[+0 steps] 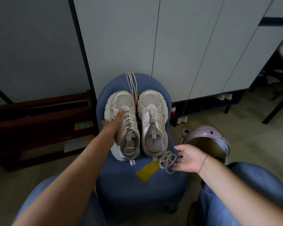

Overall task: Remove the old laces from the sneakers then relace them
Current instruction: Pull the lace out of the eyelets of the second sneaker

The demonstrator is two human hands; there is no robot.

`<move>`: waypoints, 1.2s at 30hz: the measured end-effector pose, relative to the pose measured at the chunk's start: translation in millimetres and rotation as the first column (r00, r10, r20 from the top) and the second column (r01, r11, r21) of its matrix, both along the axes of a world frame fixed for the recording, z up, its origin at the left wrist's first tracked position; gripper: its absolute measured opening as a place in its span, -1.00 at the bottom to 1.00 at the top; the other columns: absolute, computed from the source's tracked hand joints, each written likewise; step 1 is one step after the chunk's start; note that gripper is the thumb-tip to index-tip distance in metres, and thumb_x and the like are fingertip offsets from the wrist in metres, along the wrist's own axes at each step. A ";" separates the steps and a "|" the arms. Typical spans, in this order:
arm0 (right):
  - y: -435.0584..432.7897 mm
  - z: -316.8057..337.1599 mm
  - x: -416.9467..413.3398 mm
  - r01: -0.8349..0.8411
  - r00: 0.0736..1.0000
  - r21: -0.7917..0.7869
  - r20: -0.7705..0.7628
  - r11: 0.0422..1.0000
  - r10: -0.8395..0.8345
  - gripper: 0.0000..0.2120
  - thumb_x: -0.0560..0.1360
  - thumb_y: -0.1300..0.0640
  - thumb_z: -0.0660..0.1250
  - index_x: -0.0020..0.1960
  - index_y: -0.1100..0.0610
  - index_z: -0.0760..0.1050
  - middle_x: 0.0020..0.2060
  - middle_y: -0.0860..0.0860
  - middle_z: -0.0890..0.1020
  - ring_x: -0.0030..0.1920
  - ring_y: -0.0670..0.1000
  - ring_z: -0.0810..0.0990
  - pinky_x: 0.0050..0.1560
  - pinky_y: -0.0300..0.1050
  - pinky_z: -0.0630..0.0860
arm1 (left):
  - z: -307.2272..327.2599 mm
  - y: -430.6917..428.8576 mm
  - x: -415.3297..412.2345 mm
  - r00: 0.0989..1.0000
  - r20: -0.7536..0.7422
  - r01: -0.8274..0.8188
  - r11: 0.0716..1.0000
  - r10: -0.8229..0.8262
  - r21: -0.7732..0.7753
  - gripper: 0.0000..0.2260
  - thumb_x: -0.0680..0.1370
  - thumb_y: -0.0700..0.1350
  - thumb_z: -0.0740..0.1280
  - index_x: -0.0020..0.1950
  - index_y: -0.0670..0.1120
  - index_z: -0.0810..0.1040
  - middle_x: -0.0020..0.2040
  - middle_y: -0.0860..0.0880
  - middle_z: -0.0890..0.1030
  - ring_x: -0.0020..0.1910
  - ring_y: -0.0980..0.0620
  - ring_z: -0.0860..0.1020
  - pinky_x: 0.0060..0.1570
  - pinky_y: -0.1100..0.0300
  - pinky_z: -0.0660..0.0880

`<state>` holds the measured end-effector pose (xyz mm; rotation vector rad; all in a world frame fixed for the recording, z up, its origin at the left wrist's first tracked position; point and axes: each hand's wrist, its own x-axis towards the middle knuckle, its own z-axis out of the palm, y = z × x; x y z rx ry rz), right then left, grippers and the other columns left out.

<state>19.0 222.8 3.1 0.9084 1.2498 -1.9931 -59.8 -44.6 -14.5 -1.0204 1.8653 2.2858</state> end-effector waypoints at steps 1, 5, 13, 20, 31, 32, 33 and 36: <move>2.1 1.0 0.8 -0.005 1.000 0.001 -0.002 1.000 0.005 -0.52 0.60 0.21 0.15 0.47 0.30 0.12 0.33 0.37 0.35 0.30 0.35 0.39 0.24 0.24 0.33 | -6.9 -2.9 -2.7 1.000 -0.001 0.014 1.000 -0.014 -0.009 0.52 -0.33 0.45 0.52 0.56 -0.02 0.12 0.41 -0.13 0.44 0.26 -0.21 0.53 0.22 -0.22 0.50; 7.7 7.8 6.3 -0.076 0.997 0.041 0.009 0.996 0.076 -0.42 0.60 0.18 0.15 0.51 0.34 0.00 0.29 0.41 0.35 0.24 0.34 0.40 0.20 0.19 0.34 | -28.3 -14.5 -9.4 0.997 0.017 0.071 0.997 -0.071 0.029 0.27 -0.15 0.45 0.58 0.47 -0.03 0.33 0.32 -0.10 0.55 0.15 -0.18 0.60 0.14 -0.21 0.55; 5.4 1.3 8.1 -0.028 0.996 0.121 -0.086 0.992 0.039 -0.60 0.60 0.22 0.14 0.38 0.40 0.28 0.27 0.30 0.45 0.30 0.20 0.43 0.37 0.06 0.31 | -0.1 -8.9 23.5 0.984 -0.125 0.140 0.988 -0.131 0.071 -0.19 0.16 0.34 0.51 0.28 -0.11 0.57 0.09 -0.11 0.69 0.04 -0.09 0.66 0.02 0.06 0.58; -22.9 18.3 -2.4 0.043 0.874 0.254 -0.478 0.966 0.087 -0.83 0.58 0.31 0.17 -0.09 0.28 0.52 -0.35 0.09 0.50 -0.39 -0.05 0.43 -0.39 -0.26 0.36 | 2.3 -8.1 27.4 0.964 -0.182 0.213 0.971 -0.192 0.108 -0.45 0.28 0.20 0.52 0.15 -0.08 0.62 0.02 -0.08 0.72 0.01 -0.04 0.68 0.10 0.05 0.57; -86.8 62.7 -29.1 0.097 0.134 0.713 -0.701 0.694 0.701 -0.87 0.42 0.21 0.47 -0.05 0.08 0.61 -0.18 -0.04 0.62 -0.18 -0.08 0.59 -0.14 -0.36 0.50 | 42.1 -18.5 37.3 0.946 -0.321 0.011 0.993 -0.049 -0.119 -0.54 0.40 0.20 0.49 0.15 -0.07 0.59 -0.02 -0.06 0.71 -0.08 0.00 0.68 -0.07 0.15 0.61; -91.4 61.6 -30.4 0.133 0.099 0.716 -0.697 0.685 0.710 -0.85 0.40 0.20 0.49 -0.05 0.09 0.60 -0.18 -0.06 0.60 -0.19 -0.08 0.58 -0.15 -0.35 0.50 | 45.8 -18.1 38.1 0.936 -0.347 0.007 0.991 -0.055 -0.137 -0.42 0.34 0.26 0.51 0.20 -0.08 0.58 0.03 -0.07 0.70 -0.02 -0.02 0.68 0.05 0.06 0.61; -94.5 60.7 -31.4 0.183 0.072 0.708 -0.701 0.682 0.709 -0.85 0.38 0.20 0.50 -0.07 0.09 0.60 -0.19 -0.08 0.58 -0.20 -0.08 0.57 -0.16 -0.34 0.50 | 48.2 -17.4 38.9 0.928 -0.368 0.003 0.988 -0.060 -0.153 -0.32 0.29 0.31 0.52 0.24 -0.08 0.56 0.06 -0.06 0.70 0.01 -0.02 0.68 0.12 -0.01 0.59; -93.9 59.3 -32.7 0.338 0.016 0.650 -0.727 0.680 0.687 -0.87 0.37 0.22 0.50 -0.15 0.10 0.56 -0.22 -0.11 0.54 -0.25 -0.09 0.54 -0.19 -0.29 0.51 | 54.5 -11.2 41.0 0.908 -0.414 -0.033 0.977 -0.058 -0.209 -0.28 0.24 0.37 0.49 0.25 -0.05 0.55 0.07 -0.02 0.70 0.03 0.01 0.68 0.16 -0.05 0.58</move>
